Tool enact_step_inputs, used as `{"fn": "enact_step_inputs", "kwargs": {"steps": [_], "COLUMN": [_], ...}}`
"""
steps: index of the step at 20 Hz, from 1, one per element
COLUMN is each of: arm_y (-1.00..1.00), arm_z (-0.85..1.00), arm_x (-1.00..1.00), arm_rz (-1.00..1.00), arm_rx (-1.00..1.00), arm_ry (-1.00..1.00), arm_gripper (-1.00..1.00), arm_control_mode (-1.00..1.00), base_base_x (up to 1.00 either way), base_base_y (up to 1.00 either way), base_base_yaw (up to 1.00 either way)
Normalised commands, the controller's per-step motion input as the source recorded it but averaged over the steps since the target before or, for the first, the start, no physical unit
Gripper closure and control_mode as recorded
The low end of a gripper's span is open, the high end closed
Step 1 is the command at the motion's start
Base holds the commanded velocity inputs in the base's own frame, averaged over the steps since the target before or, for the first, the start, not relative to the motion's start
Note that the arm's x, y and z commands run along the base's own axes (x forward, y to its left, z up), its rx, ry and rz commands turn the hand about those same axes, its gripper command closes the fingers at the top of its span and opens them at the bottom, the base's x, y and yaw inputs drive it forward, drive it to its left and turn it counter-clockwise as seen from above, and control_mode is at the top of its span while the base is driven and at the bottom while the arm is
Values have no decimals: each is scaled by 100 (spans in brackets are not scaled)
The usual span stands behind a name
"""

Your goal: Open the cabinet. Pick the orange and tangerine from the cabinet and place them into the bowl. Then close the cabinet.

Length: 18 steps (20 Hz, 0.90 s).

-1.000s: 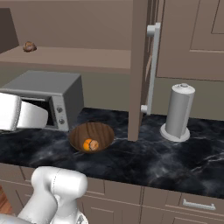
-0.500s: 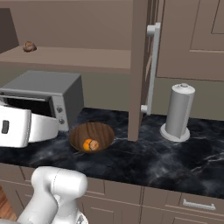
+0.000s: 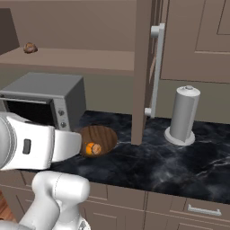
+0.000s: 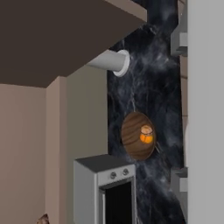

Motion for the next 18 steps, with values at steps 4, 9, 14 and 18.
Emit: {"fn": "enact_step_inputs", "kwargs": {"steps": [4, 9, 14, 18], "arm_y": [-36, -29, -26, -22], "arm_z": [0, 0, 0, 0], "arm_x": [-5, 0, 0, 0], "arm_rz": [0, 0, 0, 0], "arm_rx": [3, 1, 2, 5], "arm_ry": [0, 0, 0, 0], "arm_gripper": [-100, -100, -100, -100], "arm_control_mode": [-100, -100, -100, -100], "base_base_x": [0, 0, 0, 0], "base_base_y": [0, 0, 0, 0], "base_base_yaw": [0, 0, 0, 0]}}
